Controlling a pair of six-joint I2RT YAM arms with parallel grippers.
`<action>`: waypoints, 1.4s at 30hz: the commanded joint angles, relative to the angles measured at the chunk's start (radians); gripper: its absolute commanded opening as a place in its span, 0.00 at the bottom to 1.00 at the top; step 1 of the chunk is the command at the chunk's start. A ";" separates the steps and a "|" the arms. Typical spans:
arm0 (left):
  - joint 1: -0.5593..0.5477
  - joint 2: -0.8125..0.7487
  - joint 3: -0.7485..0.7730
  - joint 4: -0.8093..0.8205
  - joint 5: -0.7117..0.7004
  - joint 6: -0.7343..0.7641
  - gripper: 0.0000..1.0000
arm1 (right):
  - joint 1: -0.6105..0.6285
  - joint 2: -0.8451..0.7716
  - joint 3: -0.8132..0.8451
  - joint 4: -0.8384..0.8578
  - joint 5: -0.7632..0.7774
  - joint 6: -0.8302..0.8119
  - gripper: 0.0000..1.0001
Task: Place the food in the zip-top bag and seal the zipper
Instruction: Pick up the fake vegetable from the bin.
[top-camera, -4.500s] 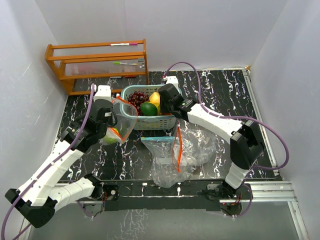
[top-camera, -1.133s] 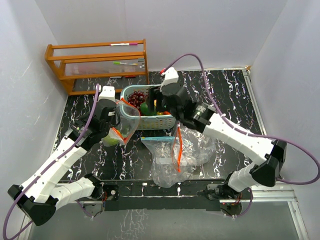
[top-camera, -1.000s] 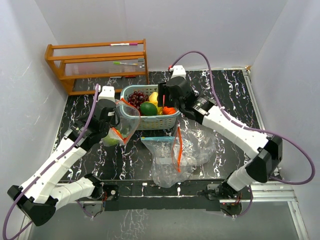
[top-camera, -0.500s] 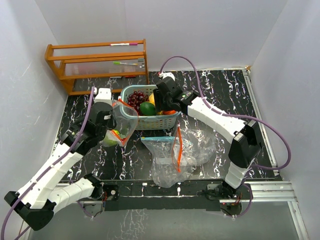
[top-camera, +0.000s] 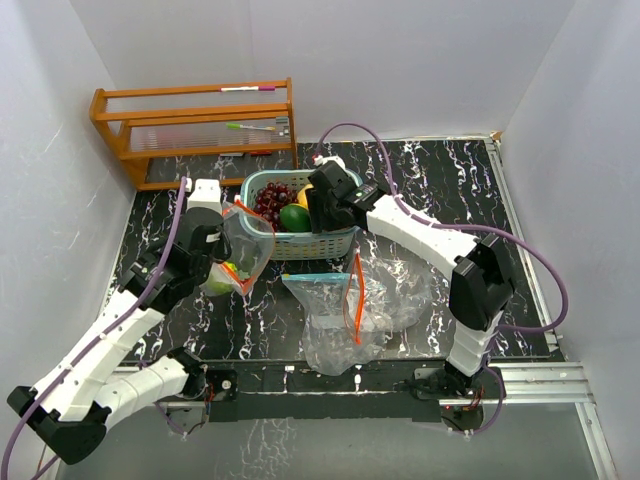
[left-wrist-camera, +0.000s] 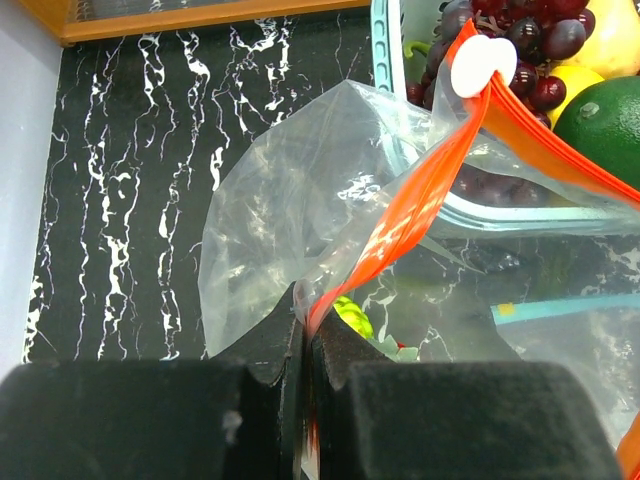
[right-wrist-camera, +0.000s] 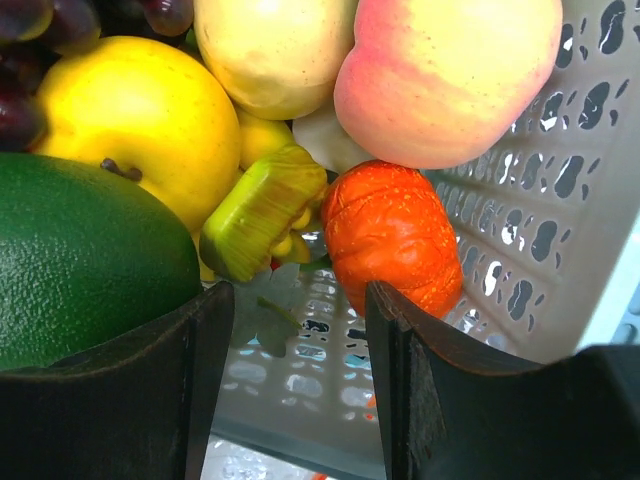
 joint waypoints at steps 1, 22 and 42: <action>0.005 -0.030 -0.005 -0.006 -0.023 -0.005 0.00 | -0.002 0.019 -0.025 0.040 -0.005 -0.010 0.57; 0.005 -0.029 -0.013 0.000 -0.031 0.000 0.00 | 0.001 -0.073 -0.019 0.068 0.110 -0.002 0.08; 0.005 -0.020 0.058 -0.065 -0.113 0.005 0.00 | 0.024 -0.193 -0.054 0.252 -0.180 -0.183 0.93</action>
